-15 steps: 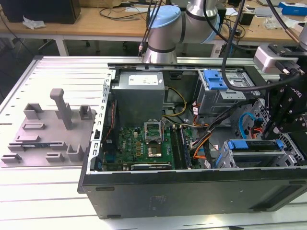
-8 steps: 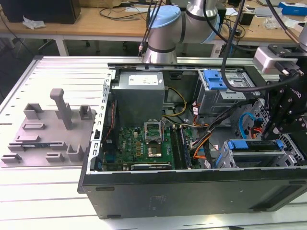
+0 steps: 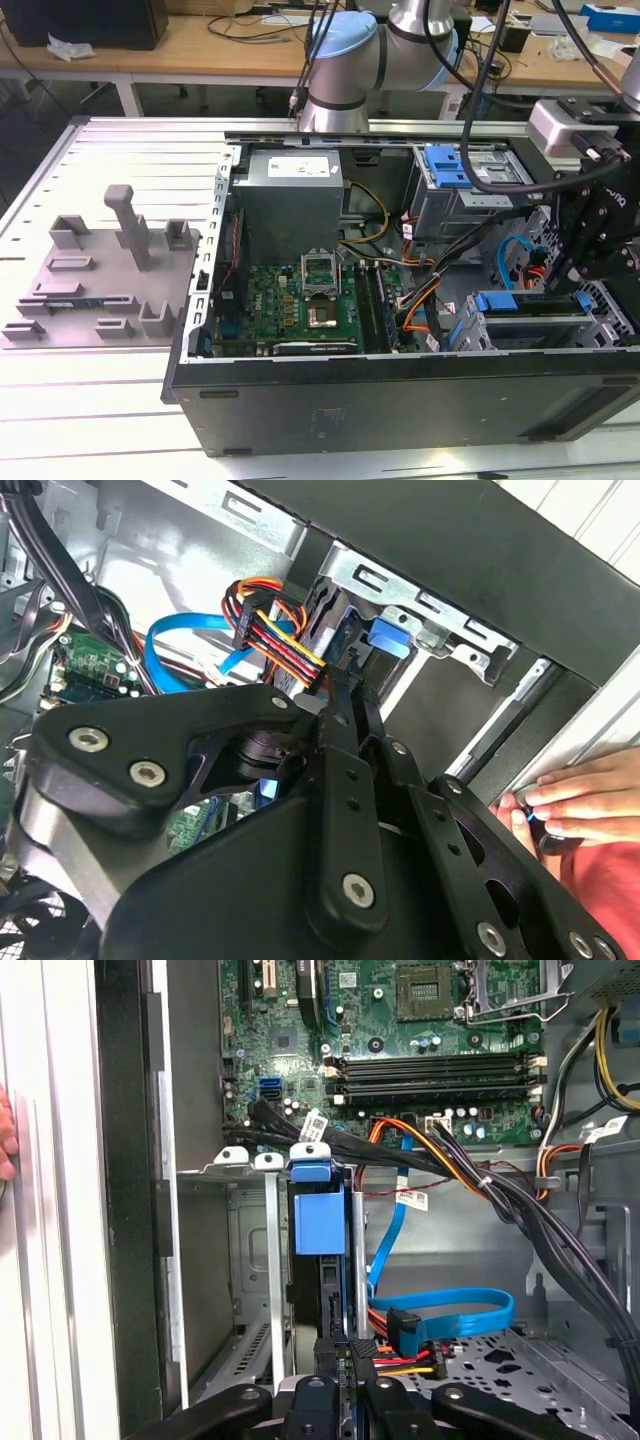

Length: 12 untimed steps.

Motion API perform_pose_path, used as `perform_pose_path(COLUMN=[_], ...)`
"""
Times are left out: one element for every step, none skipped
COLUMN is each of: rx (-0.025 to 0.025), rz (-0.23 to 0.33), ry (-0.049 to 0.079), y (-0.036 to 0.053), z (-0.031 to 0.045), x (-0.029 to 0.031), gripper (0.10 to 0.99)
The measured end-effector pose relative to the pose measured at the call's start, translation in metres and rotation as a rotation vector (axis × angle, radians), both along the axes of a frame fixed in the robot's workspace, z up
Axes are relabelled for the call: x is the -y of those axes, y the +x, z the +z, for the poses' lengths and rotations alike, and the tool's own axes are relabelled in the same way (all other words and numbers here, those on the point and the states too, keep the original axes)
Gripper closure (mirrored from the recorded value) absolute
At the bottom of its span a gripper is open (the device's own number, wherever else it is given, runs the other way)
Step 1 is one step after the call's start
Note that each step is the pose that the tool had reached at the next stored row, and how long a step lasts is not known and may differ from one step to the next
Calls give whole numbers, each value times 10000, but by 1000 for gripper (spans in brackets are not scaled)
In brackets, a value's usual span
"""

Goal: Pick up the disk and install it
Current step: 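Insert the first disk wire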

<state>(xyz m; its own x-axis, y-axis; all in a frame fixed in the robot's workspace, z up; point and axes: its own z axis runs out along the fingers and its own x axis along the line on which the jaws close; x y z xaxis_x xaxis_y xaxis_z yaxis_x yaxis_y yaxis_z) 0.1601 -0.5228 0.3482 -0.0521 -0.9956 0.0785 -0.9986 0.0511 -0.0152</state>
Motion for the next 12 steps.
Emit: perform_pose_path(rx=[0, 0, 0, 0, 0, 1, 0, 0, 0, 0, 0, 0], rz=[0, 1, 0, -1, 0, 0, 0, 0, 0, 0, 0, 0], ry=[1, 0, 1, 1, 1, 0, 1, 0, 1, 1, 1, 1], y=[0, 0, 0, 0, 2, 4, 5, 7, 7, 8, 8, 8], z=[-4, -8, -9, -12, -15, -16, -19, -21, -24, -26, -29, -31], x=[0, 0, 0, 0, 0, 0, 0, 0, 0, 0, 0, 0], gripper=[922, 922, 922, 922, 922, 922, 922, 922, 922, 922, 922, 922])
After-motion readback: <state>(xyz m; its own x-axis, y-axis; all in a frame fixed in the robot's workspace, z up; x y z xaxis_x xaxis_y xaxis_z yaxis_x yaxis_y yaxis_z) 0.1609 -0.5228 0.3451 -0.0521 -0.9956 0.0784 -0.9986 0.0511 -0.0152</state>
